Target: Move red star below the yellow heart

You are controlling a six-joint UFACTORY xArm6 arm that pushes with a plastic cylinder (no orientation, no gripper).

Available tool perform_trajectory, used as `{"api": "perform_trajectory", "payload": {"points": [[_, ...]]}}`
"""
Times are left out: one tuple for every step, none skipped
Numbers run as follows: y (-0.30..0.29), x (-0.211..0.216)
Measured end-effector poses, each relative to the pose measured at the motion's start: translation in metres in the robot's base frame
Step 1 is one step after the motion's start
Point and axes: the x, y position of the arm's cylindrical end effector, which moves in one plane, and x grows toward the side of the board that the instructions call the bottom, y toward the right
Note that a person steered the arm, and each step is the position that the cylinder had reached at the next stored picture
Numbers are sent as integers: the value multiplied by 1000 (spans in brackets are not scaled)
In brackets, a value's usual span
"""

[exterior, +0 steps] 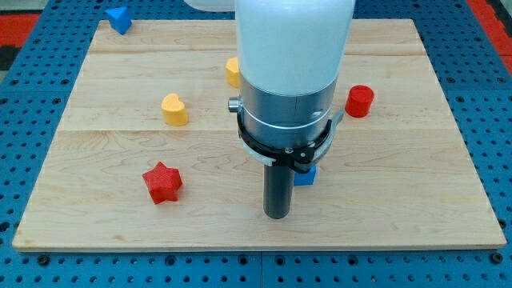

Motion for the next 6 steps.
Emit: {"api": "perform_trajectory", "payload": {"points": [[0, 0], [-7, 8], [-56, 14], [-114, 14], [-146, 1], [-149, -33]]}}
